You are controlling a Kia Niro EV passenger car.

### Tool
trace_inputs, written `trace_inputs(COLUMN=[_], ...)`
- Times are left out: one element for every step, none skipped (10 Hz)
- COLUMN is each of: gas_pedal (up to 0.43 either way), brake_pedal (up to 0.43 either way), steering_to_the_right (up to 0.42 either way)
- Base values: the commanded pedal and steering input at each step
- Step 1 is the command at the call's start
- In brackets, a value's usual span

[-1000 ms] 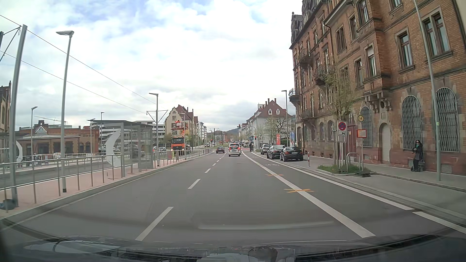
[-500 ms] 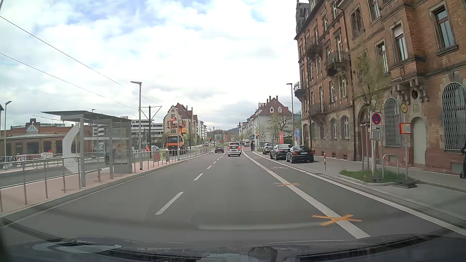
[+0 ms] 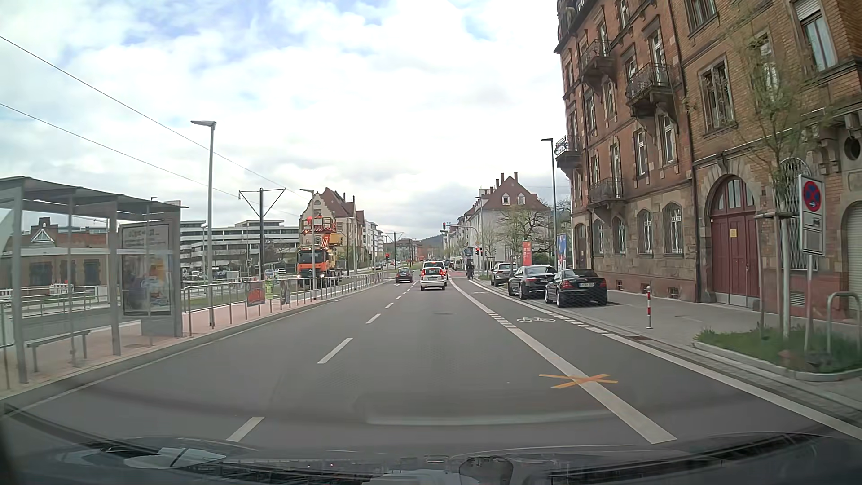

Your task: Follow the waypoints while adhering to traffic rules and regulations

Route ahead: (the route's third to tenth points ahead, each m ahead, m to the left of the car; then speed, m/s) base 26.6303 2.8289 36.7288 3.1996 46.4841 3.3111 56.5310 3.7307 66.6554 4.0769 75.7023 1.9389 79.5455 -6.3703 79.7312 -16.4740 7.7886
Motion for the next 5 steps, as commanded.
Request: trace_inputs(gas_pedal=[0.0,0.0,0.0,0.0,0.0], brake_pedal=[0.0,0.0,0.0,0.0,0.0], steering_to_the_right=[-0.002,-0.002,-0.002,-0.003,-0.005])
